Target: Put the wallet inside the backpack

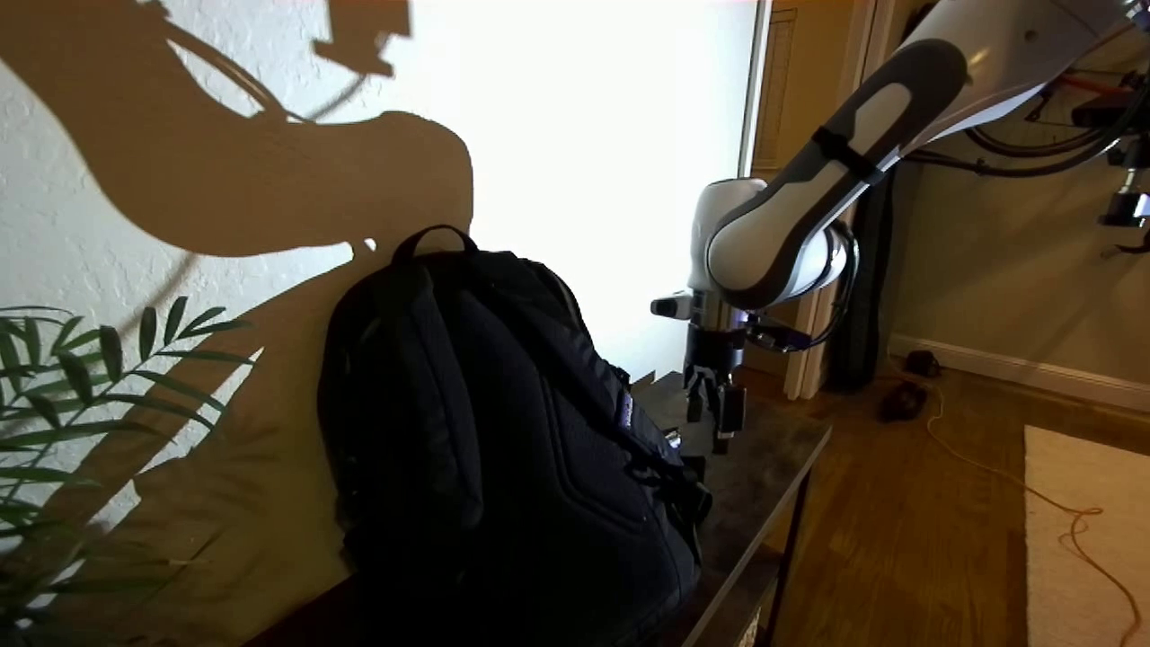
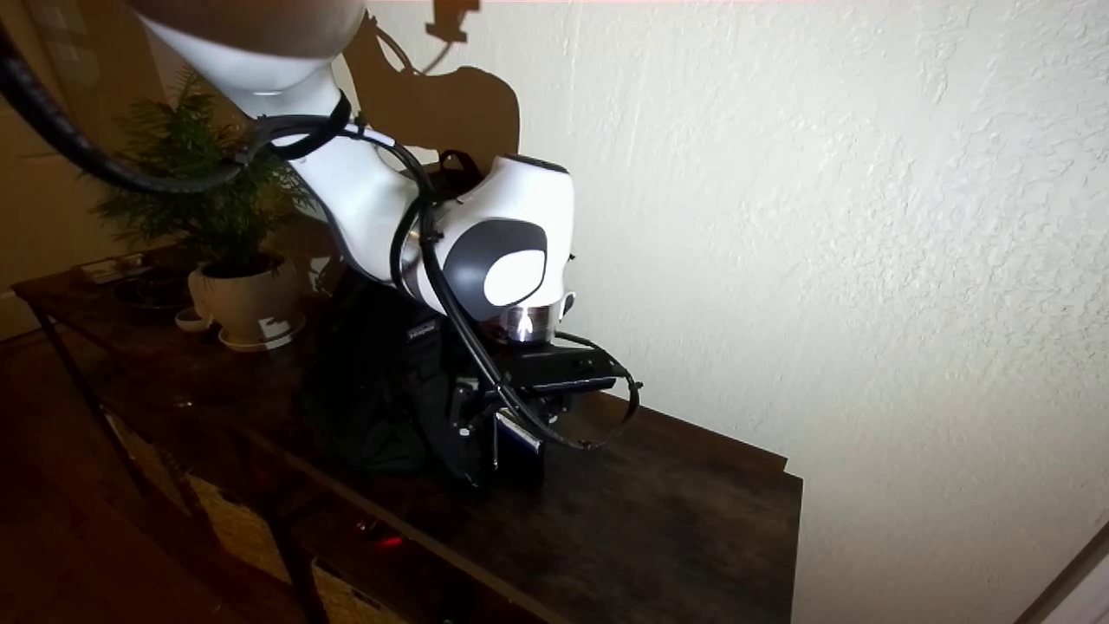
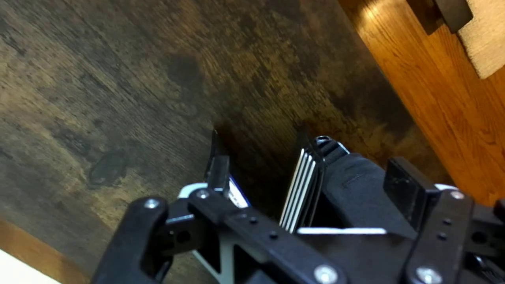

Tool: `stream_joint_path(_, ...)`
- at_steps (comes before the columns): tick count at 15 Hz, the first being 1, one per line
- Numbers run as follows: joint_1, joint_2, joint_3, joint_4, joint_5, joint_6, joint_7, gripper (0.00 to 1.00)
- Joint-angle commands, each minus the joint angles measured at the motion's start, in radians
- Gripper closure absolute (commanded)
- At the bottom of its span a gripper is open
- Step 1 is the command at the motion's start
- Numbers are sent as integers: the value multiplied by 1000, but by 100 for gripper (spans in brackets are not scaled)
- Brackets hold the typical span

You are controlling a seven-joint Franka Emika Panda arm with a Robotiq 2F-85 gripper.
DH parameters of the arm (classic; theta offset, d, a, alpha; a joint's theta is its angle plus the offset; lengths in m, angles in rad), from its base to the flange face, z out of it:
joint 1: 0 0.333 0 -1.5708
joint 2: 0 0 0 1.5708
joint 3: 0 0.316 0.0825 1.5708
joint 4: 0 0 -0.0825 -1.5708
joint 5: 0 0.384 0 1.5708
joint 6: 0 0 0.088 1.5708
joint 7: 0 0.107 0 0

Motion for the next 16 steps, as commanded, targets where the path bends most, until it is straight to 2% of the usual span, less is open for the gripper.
stream_joint_path(1, 27, 25, -22, 40, -13, 8, -35, 0)
stream_joint_path(16, 64, 136, -16, 173, -33, -13, -164, 0)
